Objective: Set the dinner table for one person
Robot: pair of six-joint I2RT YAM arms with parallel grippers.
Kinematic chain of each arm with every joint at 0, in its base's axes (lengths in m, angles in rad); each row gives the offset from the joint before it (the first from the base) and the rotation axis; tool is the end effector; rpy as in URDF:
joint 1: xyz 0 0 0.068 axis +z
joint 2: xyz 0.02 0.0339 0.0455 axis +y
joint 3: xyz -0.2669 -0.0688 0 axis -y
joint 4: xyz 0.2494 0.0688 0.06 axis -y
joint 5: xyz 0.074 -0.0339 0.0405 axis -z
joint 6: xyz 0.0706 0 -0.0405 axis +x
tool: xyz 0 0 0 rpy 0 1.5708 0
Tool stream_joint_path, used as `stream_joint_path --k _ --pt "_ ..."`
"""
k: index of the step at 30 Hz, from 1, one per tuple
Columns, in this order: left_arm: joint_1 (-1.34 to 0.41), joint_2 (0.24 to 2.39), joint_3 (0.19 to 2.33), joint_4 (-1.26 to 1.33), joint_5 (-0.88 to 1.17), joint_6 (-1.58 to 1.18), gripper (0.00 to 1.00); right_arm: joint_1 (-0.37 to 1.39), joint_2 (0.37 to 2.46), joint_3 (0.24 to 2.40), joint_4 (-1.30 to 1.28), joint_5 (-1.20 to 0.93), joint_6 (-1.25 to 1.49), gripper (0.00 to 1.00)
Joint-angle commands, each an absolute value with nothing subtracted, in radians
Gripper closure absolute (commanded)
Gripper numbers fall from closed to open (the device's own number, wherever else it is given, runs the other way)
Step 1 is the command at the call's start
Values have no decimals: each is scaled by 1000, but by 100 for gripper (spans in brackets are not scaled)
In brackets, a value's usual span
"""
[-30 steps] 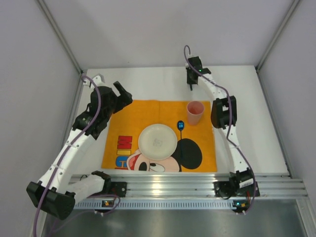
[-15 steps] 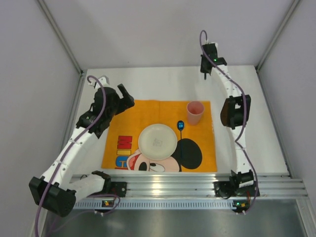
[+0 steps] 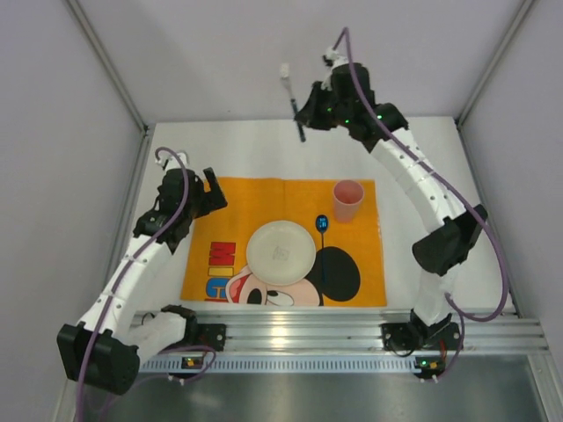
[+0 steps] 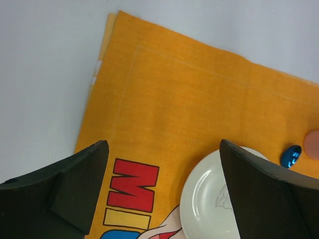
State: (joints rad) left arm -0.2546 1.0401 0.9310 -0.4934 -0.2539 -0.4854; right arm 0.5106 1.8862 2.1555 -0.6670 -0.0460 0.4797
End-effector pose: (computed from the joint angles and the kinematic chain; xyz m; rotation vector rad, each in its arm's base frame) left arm 0.2528 -0.0475 0.2955 -0.3910 2.1196 -0.1531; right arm 0.4002 0.2279 0.4355 -0.0625 2.0327 0.6833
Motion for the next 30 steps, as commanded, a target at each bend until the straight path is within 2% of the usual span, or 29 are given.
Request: stream_joint_path --k 1,3,8,13,16,19,23,30 --pt "-247 1011 971 -396 -82 -430 2 665 1870 2071 -693 -192 558 100" --pt "-248 1041 1072 -391 -25 -419 6 730 1849 2040 -699 -204 578 100" --pt "-247 1129 1316 -411 -5 -440 7 761 1767 1884 -626 -241 632 100" --pt "-245 1195 1413 -383 133 -550 12 761 1755 1873 -620 -265 626 100" --pt "-245 1201 1381 -391 173 -613 17 761 1750 1871 -609 -270 624 100" --pt "-244 1164 1280 -356 192 -678 15 759 1750 1881 -603 -282 627 100" --pt "-230 1111 1061 -119 293 -878 12 759 1749 1893 -595 -313 627 100" --pt "-229 1137 1023 39 304 -977 15 750 1720 1849 -597 -336 614 100"
